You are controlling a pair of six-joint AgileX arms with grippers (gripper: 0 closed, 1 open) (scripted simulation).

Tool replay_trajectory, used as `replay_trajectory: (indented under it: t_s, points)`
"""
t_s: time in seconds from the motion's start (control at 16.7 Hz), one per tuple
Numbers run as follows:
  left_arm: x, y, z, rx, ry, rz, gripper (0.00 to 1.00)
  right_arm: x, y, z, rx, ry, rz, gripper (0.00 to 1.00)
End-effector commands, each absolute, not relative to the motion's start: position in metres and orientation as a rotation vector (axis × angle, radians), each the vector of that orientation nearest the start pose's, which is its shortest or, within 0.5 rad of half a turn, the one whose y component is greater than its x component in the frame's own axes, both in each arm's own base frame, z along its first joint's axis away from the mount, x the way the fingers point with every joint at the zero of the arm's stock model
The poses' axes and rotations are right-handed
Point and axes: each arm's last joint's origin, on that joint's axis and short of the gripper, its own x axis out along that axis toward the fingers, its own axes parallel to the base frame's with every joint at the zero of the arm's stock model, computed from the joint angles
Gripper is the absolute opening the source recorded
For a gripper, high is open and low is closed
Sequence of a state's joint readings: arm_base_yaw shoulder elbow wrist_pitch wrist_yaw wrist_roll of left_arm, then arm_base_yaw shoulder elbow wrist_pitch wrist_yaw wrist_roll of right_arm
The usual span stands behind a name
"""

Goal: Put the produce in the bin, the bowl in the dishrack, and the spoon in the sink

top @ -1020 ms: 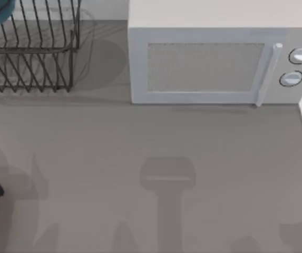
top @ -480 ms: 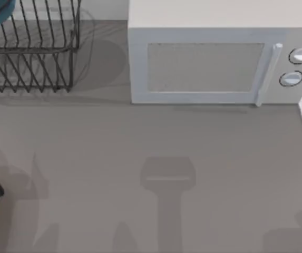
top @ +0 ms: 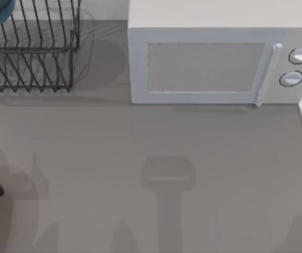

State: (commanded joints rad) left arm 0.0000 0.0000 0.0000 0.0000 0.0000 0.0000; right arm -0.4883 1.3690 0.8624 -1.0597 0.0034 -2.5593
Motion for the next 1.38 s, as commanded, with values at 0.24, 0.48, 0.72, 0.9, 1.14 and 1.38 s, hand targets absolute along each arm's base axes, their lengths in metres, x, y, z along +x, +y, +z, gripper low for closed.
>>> replay_trajectory:
  t_s: [0.24,0.48,0.72,0.9,1.14,1.38]
  points:
    - [0.106,-0.001,0.16,0.0,0.0,0.0,1.0,0.192,-0.1,0.193,-1.575,0.932,1.561,1.0]
    - [0.106,-0.001,0.16,0.0,0.0,0.0,1.0,0.194,-0.102,0.176,-1.567,0.935,1.565,1.0]
    - [0.106,-0.001,0.16,0.0,0.0,0.0,1.0,0.197,-0.104,0.134,-1.573,0.935,1.558,1.0]
    - [0.106,-0.001,0.16,0.0,0.0,0.0,1.0,0.195,-0.103,0.105,-1.575,0.934,1.557,1.0]
    - [0.106,-0.001,0.16,0.0,0.0,0.0,1.0,0.192,-0.101,0.093,-1.57,0.935,1.562,1.0]
    - [0.106,-0.001,0.16,0.0,0.0,0.0,1.0,0.192,-0.101,0.093,-1.57,0.935,1.562,0.92]
